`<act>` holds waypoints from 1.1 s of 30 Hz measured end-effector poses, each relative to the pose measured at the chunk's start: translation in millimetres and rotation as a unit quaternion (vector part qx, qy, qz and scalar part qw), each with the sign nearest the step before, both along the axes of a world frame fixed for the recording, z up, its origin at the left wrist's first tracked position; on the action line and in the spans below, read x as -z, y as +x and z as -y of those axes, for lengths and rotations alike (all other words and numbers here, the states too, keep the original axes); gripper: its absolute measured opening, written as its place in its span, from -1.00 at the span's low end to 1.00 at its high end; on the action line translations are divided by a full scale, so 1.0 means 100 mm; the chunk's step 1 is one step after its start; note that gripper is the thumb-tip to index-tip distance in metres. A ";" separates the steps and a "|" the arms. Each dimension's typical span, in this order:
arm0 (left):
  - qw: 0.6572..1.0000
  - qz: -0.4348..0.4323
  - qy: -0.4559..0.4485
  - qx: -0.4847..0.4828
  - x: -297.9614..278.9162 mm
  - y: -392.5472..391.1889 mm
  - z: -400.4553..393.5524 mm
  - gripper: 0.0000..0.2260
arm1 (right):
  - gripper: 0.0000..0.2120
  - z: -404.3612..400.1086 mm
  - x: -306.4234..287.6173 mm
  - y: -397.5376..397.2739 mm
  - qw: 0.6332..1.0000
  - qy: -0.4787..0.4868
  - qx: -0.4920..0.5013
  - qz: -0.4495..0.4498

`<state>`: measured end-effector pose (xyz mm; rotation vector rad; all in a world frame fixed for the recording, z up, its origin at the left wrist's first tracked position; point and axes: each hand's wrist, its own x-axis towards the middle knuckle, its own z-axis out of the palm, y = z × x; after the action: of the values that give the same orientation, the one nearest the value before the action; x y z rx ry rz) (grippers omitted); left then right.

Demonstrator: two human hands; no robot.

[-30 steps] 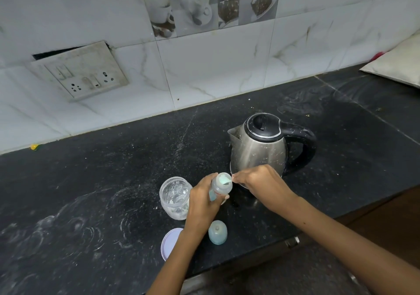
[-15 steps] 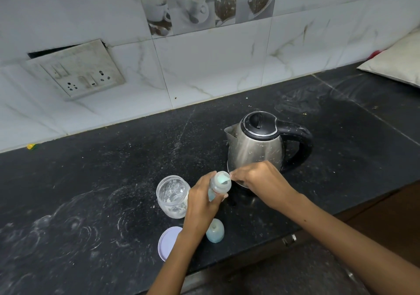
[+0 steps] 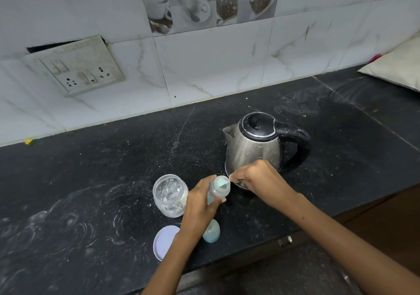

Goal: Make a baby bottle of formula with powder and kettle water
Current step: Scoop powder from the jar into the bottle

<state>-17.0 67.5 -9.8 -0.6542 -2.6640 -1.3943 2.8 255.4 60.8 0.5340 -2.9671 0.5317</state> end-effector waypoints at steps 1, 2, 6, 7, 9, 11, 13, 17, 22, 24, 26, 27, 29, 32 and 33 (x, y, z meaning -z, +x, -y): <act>1.000 0.001 0.003 -0.006 0.00 0.00 0.00 -0.54 | -0.85 0.00 -0.02 0.00 1.000 -0.023 0.001 -0.012; 1.000 -0.001 0.005 -0.013 0.01 -0.01 0.00 -0.53 | -0.86 0.00 -0.04 0.01 0.998 -0.049 0.000 -0.030; 0.999 -0.005 0.015 -0.037 -0.01 -0.04 0.01 -0.52 | -0.89 0.03 -0.03 0.09 0.980 -0.185 0.048 -0.048; 0.999 -0.005 0.018 -0.042 -0.01 -0.04 0.00 -0.52 | -0.88 0.02 -0.02 0.08 0.970 -0.226 0.082 -0.035; 0.998 -0.005 0.025 -0.051 -0.01 -0.02 -0.02 -0.52 | -0.88 0.01 0.01 0.06 0.952 -0.276 0.131 -0.010; 0.998 -0.002 0.028 -0.058 0.00 -0.01 -0.04 -0.51 | -0.88 0.01 0.03 0.05 0.951 -0.277 0.136 -0.009; 0.997 0.006 0.033 -0.065 0.02 0.00 -0.04 -0.51 | -0.87 0.01 0.01 0.06 0.955 -0.267 0.126 -0.033; 0.995 0.030 0.055 -0.072 0.05 0.00 -0.03 -0.52 | -0.81 0.00 -0.05 0.10 0.979 -0.166 -0.007 -0.121; 0.996 0.022 0.051 -0.076 0.06 0.00 -0.04 -0.52 | -0.77 0.02 -0.02 0.10 0.983 -0.107 -0.046 -0.144; 0.996 0.018 0.045 -0.077 0.07 0.00 -0.04 -0.52 | -0.83 -0.01 -0.01 0.07 0.983 -0.128 -0.032 -0.125; 0.996 0.013 0.042 -0.075 0.07 0.00 -0.05 -0.52 | -0.87 -0.04 0.00 0.04 0.982 -0.158 -0.006 -0.098; 0.996 0.009 0.038 -0.075 0.07 -0.01 -0.05 -0.52 | -0.87 -0.05 0.00 0.03 0.982 -0.163 0.001 -0.092; 0.997 0.005 0.034 -0.075 0.07 -0.02 -0.05 -0.52 | -0.86 -0.08 -0.01 0.02 0.982 -0.165 0.004 -0.092; 0.996 0.019 0.044 -0.078 0.09 -0.03 -0.04 -0.52 | -0.87 -0.12 -0.01 0.03 0.980 -0.174 0.010 -0.091; 0.996 0.023 0.046 -0.076 0.10 -0.03 -0.04 -0.52 | -0.87 -0.13 -0.01 0.03 0.980 -0.175 0.012 -0.090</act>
<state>-20.2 71.4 -19.8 -0.4057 -2.6019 -1.4951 6.0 268.7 61.5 0.4784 -2.6228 0.9244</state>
